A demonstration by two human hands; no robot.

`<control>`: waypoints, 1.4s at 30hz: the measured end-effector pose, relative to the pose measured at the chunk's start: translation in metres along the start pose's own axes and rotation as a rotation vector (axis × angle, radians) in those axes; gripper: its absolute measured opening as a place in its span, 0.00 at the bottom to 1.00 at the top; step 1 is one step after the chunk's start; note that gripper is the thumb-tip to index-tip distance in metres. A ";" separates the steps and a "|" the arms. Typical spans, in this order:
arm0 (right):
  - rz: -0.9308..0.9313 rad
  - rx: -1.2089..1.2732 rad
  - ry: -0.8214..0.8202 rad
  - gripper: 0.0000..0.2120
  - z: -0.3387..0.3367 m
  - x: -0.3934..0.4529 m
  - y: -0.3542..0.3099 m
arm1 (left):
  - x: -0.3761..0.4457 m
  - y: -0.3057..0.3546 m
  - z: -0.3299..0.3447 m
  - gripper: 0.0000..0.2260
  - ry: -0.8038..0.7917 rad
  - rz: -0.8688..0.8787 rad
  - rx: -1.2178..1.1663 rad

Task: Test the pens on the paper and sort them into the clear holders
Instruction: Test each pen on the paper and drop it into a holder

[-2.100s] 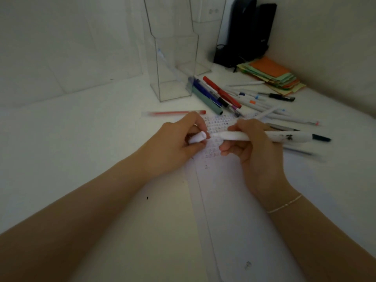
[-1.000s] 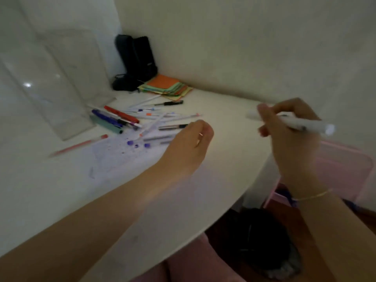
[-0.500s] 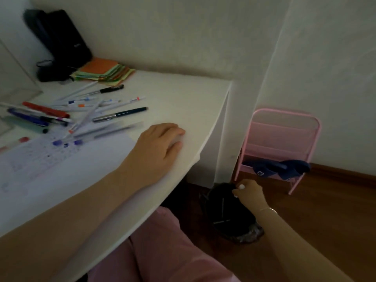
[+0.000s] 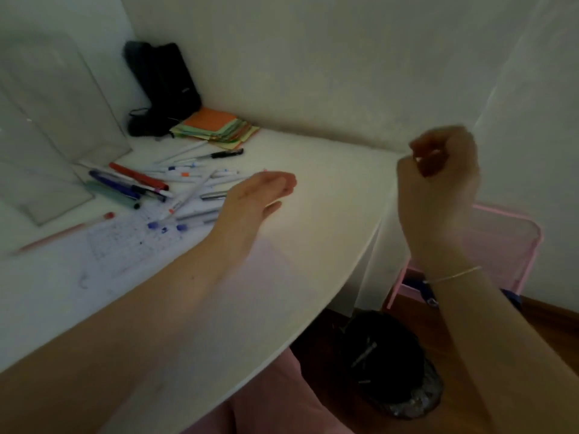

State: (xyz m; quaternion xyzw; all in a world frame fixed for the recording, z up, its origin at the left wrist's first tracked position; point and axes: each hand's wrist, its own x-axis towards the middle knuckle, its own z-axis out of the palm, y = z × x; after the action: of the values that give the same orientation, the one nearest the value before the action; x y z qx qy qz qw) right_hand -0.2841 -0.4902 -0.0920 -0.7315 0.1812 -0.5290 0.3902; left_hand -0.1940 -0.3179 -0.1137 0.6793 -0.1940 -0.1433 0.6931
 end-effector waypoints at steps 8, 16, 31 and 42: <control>-0.239 -0.207 -0.911 0.13 0.135 -0.026 -0.077 | -0.023 0.013 -0.133 0.09 0.321 0.114 0.575; -0.477 -0.767 -1.205 0.14 0.181 -0.078 -0.078 | -0.056 -0.028 -0.191 0.08 0.240 0.125 1.026; 0.135 0.285 -0.888 0.01 0.184 -0.064 -0.111 | -0.067 -0.036 -0.186 0.19 0.277 0.337 1.122; 0.546 0.610 -1.132 0.13 0.189 -0.105 -0.116 | -0.076 -0.024 -0.176 0.17 0.226 0.420 0.824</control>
State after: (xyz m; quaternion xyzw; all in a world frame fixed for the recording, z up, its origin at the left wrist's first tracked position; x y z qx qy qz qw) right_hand -0.1680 -0.2742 -0.0957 -0.6808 -0.0292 0.0231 0.7315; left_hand -0.1783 -0.1278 -0.1438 0.8551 -0.2911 0.1638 0.3966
